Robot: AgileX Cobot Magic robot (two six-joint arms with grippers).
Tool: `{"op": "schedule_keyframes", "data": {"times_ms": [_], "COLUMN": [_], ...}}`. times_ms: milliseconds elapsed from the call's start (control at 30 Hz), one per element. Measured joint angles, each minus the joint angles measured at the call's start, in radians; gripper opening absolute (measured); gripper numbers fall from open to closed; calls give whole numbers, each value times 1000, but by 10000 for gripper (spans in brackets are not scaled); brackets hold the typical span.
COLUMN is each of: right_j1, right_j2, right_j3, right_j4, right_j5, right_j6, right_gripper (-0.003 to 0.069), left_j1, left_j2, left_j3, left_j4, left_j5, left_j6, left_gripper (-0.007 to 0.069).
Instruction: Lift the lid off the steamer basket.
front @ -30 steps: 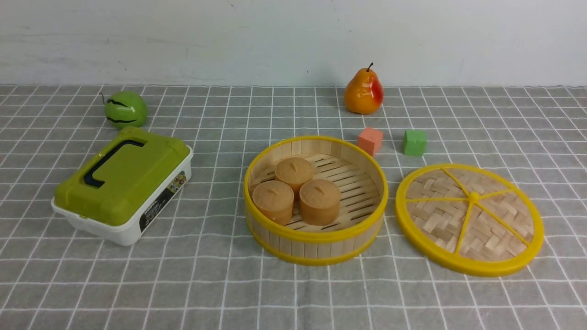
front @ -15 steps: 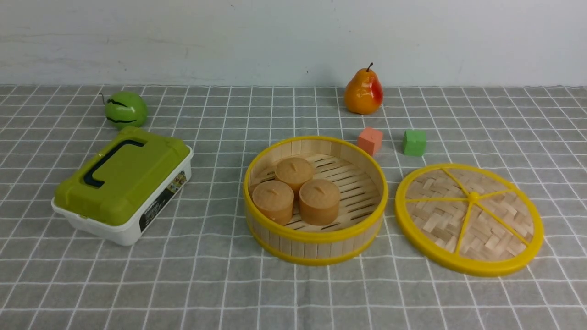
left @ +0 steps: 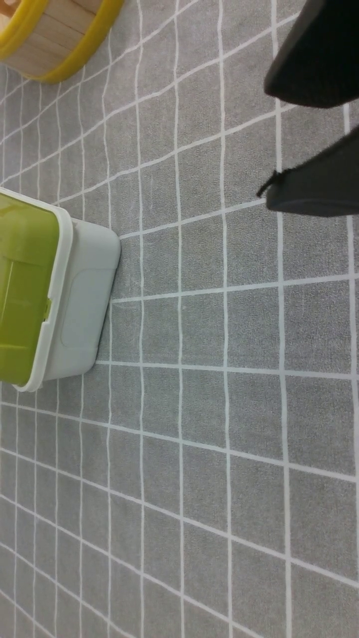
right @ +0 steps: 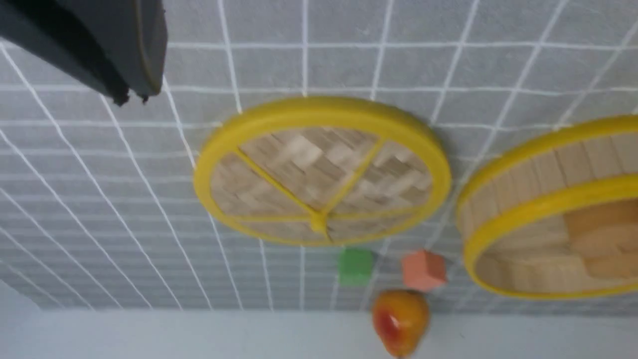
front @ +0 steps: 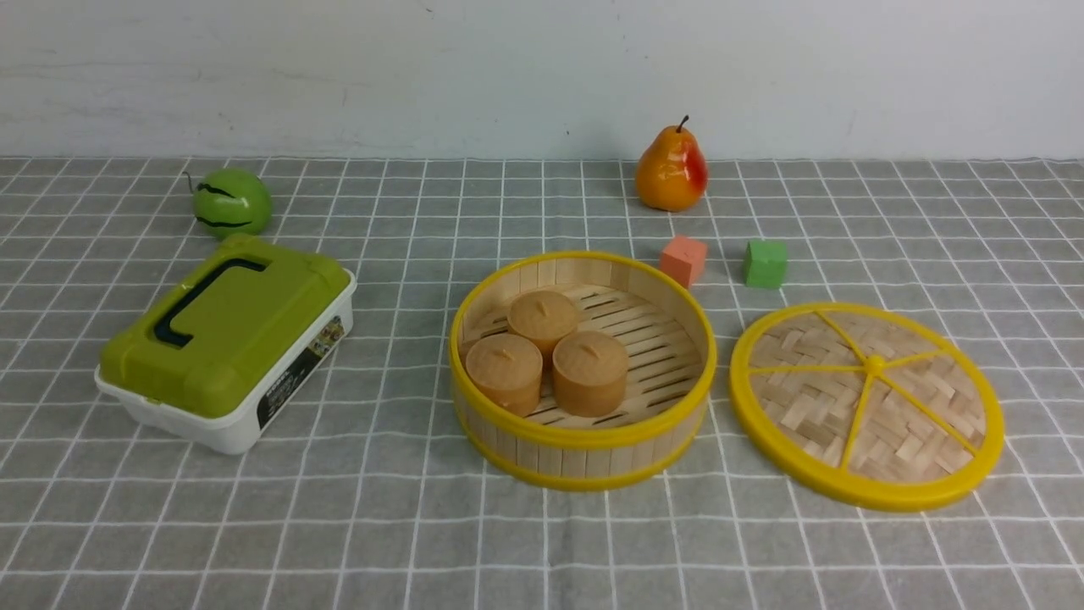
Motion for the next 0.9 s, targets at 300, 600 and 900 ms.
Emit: {"op": "schedule_keyframes", "data": {"times_ms": [300,600,900], "right_j1": [-6,-6,-6], "right_j2": [-1,-1,-1], "right_j3": [-4,-9,-9], "right_j4": [-25,34,34], "right_j5": [117,139,139], "right_j6": [143,61,56], "right_gripper": [10,24,36], "left_j1": [0,0,0], "left_j2": [0,0,0], "left_j3": [0,0,0], "left_j4": [0,0,0], "left_j5": [-1,-1,-1], "left_j6": [0,0,0], "left_gripper": [239,239,239]}}
